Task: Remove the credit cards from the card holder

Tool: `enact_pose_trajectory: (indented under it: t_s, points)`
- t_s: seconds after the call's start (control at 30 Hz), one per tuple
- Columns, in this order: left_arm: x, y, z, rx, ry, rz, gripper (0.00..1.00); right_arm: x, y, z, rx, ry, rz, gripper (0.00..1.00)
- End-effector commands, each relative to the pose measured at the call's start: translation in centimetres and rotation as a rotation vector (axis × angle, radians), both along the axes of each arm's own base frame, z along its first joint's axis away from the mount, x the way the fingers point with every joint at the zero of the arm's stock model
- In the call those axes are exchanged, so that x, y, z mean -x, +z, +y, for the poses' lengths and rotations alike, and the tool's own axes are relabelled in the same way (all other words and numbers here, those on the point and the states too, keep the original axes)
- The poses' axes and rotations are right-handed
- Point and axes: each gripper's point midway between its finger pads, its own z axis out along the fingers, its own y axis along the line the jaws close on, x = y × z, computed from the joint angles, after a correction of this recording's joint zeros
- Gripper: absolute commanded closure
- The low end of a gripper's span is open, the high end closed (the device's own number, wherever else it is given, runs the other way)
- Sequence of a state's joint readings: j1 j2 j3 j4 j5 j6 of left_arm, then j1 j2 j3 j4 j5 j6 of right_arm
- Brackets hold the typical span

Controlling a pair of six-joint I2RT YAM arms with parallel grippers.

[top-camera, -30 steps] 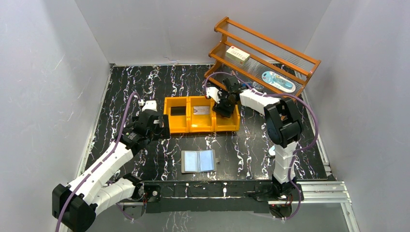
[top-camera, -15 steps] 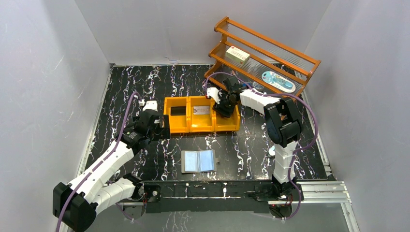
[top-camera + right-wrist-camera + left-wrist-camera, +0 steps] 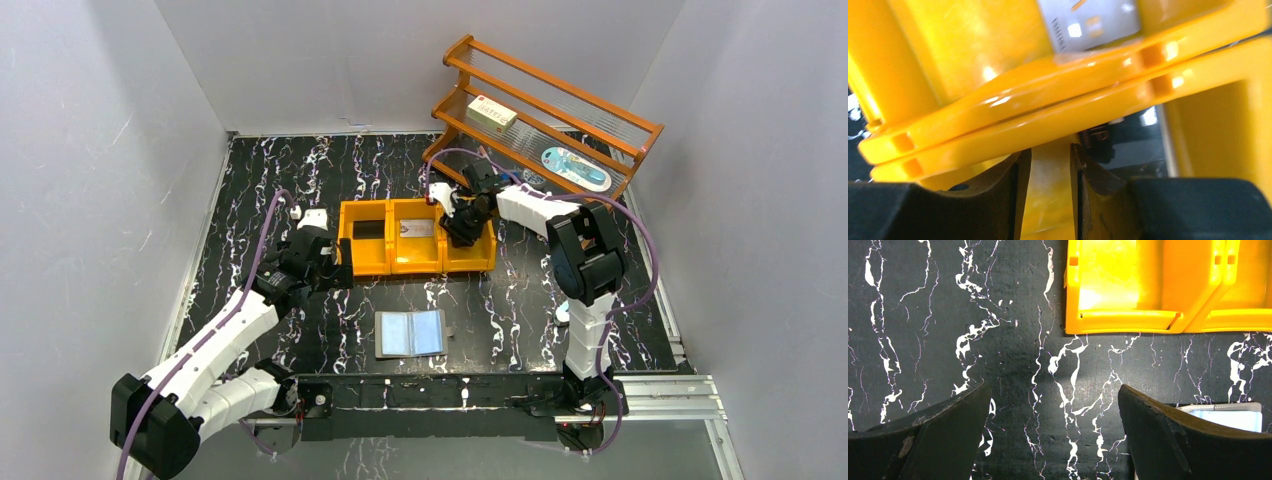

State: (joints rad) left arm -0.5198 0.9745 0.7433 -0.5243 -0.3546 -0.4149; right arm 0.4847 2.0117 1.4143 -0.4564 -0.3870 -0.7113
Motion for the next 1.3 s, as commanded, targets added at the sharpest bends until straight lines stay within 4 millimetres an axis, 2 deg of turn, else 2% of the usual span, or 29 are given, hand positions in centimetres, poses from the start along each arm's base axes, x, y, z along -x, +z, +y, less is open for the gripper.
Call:
enact_pose_trajectory:
  t_s: [0.0,0.23,0.33,0.4,0.57,0.6,0.63,0.77,0.87,1.03,1.27]
  points:
    - [-0.1,0.4,0.0,-0.002,-0.004,-0.005,0.02,3.9,0.0,-0.9,0.012,-0.008,0.138,0.57]
    - [-0.1,0.2,-0.1,0.001,-0.009,0.002,0.02,-0.7,5.4,-0.5,-0.037,-0.049,-0.148,0.43]
    - [-0.1,0.3,-0.1,-0.001,-0.009,0.001,0.02,-2.4,6.1,-0.5,-0.038,-0.062,-0.248,0.34]
    - [-0.1,0.3,0.0,-0.001,-0.008,-0.002,0.02,-3.0,5.4,-0.8,-0.005,-0.057,-0.263,0.30]
    - [-0.1,0.3,0.0,0.001,-0.006,-0.004,0.02,-3.0,2.4,-1.2,0.064,-0.024,-0.186,0.20]
    - [-0.1,0.3,0.0,0.001,-0.007,-0.003,0.02,-3.1,1.9,-1.1,0.071,-0.021,-0.182,0.10]
    - [-0.1,0.3,0.0,0.000,-0.006,-0.001,0.02,-3.1,1.5,-1.2,0.082,-0.008,-0.179,0.07]
    - [-0.1,0.2,-0.1,-0.001,-0.010,0.005,0.02,-3.7,-0.2,-1.6,0.114,-0.012,-0.193,0.02]
    - [-0.1,0.2,-0.1,0.000,-0.011,0.005,0.02,-3.3,-1.6,-2.0,0.133,-0.017,-0.170,0.02]
    - [-0.1,0.2,-0.1,0.000,-0.011,0.004,0.02,-1.1,-3.5,-1.9,0.120,-0.027,-0.043,0.02]
    - [0.0,0.1,-0.2,0.000,-0.014,0.009,0.02,2.7,-5.4,-1.9,0.091,-0.134,0.187,0.12]
